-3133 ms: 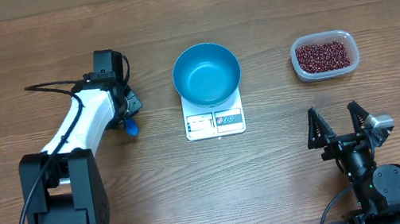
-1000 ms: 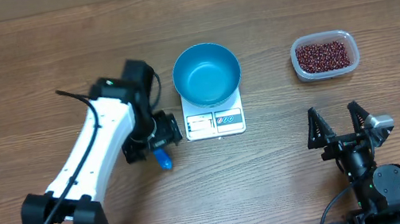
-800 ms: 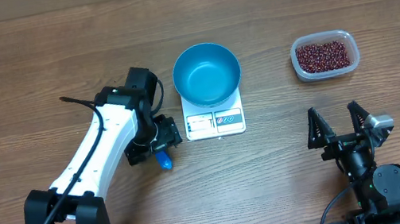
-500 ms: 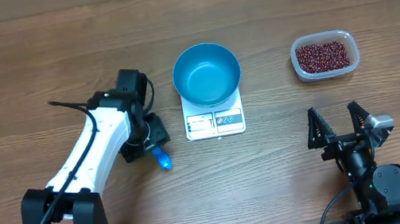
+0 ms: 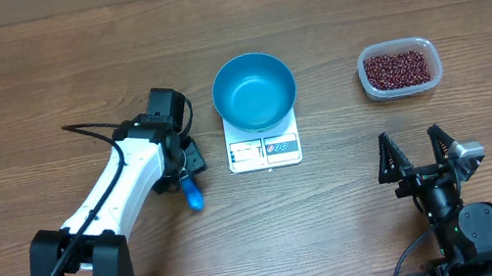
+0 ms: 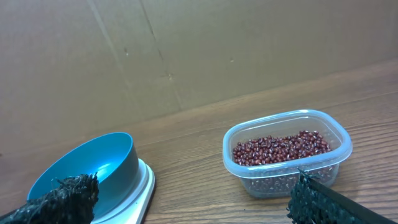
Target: Scoop item into bowl and weigh 150g on scale
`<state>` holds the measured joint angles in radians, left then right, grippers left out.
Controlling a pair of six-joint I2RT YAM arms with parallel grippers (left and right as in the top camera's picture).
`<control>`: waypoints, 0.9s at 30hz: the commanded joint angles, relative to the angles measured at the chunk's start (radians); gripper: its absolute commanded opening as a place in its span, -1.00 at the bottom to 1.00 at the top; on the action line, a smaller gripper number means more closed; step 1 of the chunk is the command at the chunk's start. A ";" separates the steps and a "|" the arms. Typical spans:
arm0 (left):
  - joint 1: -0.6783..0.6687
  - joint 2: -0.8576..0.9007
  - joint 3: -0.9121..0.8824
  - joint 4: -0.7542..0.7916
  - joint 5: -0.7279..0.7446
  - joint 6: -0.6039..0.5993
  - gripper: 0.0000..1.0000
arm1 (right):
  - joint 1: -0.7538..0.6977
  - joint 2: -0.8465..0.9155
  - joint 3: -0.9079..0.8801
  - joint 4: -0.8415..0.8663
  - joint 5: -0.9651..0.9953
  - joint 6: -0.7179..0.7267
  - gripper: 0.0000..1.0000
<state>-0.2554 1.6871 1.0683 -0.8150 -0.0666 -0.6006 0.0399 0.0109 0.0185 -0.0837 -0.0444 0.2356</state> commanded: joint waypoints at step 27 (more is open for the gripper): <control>0.020 0.008 -0.064 0.106 -0.040 0.040 0.19 | 0.004 -0.008 -0.011 0.003 0.006 0.000 1.00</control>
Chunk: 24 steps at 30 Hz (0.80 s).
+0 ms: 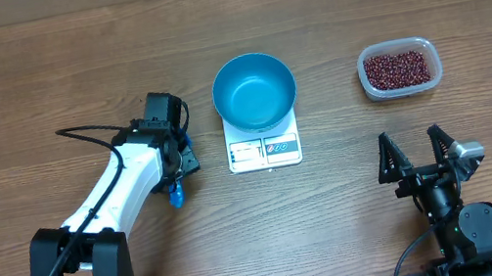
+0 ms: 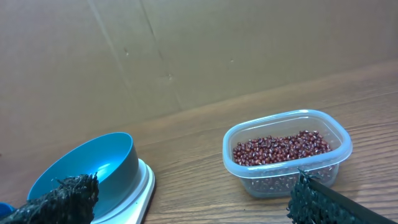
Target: Scoop item into bowl and weigh 150g on scale
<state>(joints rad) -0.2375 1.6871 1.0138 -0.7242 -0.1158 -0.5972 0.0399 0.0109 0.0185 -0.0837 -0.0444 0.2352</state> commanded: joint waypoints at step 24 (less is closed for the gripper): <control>0.002 0.033 0.047 -0.011 0.011 0.045 0.54 | 0.004 -0.008 -0.011 0.003 0.006 0.000 1.00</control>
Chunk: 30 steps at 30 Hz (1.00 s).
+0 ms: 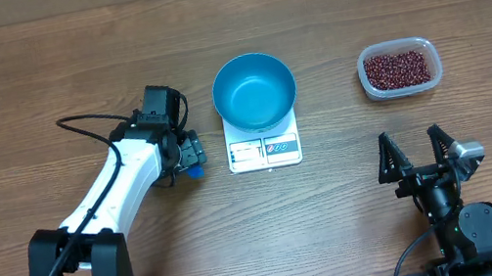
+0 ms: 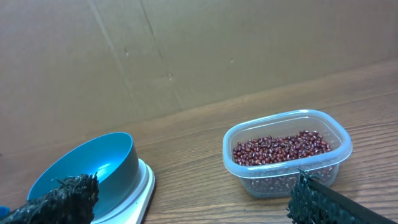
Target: Scoop item into bowl and weigh 150g on scale
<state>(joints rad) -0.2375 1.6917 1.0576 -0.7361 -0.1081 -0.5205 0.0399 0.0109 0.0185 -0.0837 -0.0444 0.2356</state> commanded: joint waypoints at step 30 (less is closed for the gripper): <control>0.011 0.054 0.003 0.069 -0.109 -0.089 -0.38 | 0.004 -0.008 -0.011 0.003 0.006 0.000 1.00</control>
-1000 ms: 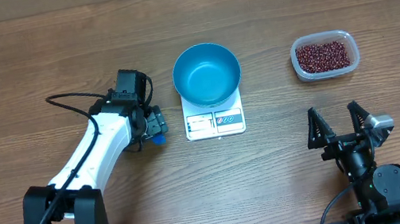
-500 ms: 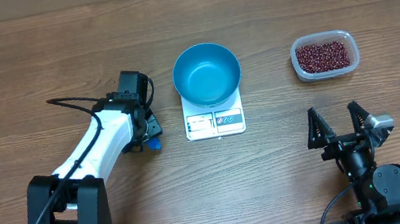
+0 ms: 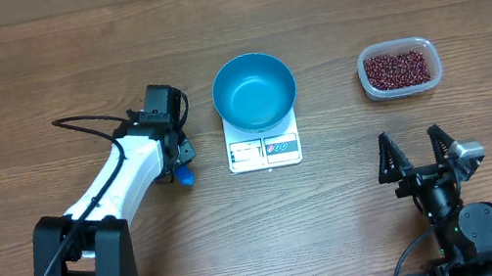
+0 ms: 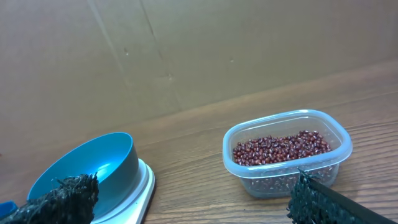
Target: Scoop item into bowl and weigh 150g on scale
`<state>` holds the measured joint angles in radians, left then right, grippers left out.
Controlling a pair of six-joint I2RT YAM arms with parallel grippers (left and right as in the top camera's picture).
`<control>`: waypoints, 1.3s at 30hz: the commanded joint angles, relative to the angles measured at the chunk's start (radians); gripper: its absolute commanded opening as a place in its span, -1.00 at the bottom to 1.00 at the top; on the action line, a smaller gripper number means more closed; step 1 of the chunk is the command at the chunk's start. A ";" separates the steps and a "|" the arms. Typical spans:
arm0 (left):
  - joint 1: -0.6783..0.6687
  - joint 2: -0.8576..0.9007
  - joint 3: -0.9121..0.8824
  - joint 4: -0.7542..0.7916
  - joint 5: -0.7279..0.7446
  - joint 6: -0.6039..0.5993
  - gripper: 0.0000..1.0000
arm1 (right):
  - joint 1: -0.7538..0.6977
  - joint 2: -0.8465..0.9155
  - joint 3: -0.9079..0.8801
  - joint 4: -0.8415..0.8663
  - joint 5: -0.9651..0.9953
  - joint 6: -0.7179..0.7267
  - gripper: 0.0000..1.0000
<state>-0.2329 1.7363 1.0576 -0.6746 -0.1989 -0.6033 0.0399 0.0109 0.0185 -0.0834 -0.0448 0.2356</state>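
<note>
A blue bowl (image 3: 254, 90) stands empty on the white scale (image 3: 264, 152) at mid-table; the right wrist view shows the bowl (image 4: 93, 168) too. A clear tub of red beans (image 3: 398, 68) sits at the right, also in the wrist view (image 4: 286, 152). My left gripper (image 3: 180, 158) is just left of the scale, shut on a blue scoop (image 3: 184, 176); only the scoop's tip shows below the fingers, and a blue corner (image 4: 7, 206) shows in the wrist view. My right gripper (image 3: 417, 152) rests open near the front edge, nothing between its fingers (image 4: 68, 196).
A black cable (image 3: 86, 129) loops off the left arm over the table. A brown cardboard wall (image 4: 199, 50) stands behind the table. Bare wood lies between the scale and the bean tub.
The left gripper has turned at the same spot beside the scale; the blue scoop tip now points down toward the front instead of right toward the scale. The right arm is unmoved.
The left gripper stood left of the scale with the blue scoop showing long below it. Then less scoop showed, then it pointed toward the scale, and now it points frontward. The bowl, scale, bean tub and right gripper stayed where they were throughout.
</note>
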 commanded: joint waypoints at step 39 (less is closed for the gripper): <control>0.004 0.010 -0.008 0.006 0.020 -0.002 -0.32 | 0.004 -0.008 -0.011 0.002 0.007 0.000 1.00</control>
<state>-0.2329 1.7363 1.0573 -0.6746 -0.1875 -0.6033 0.0399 0.0109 0.0185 -0.0837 -0.0444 0.2352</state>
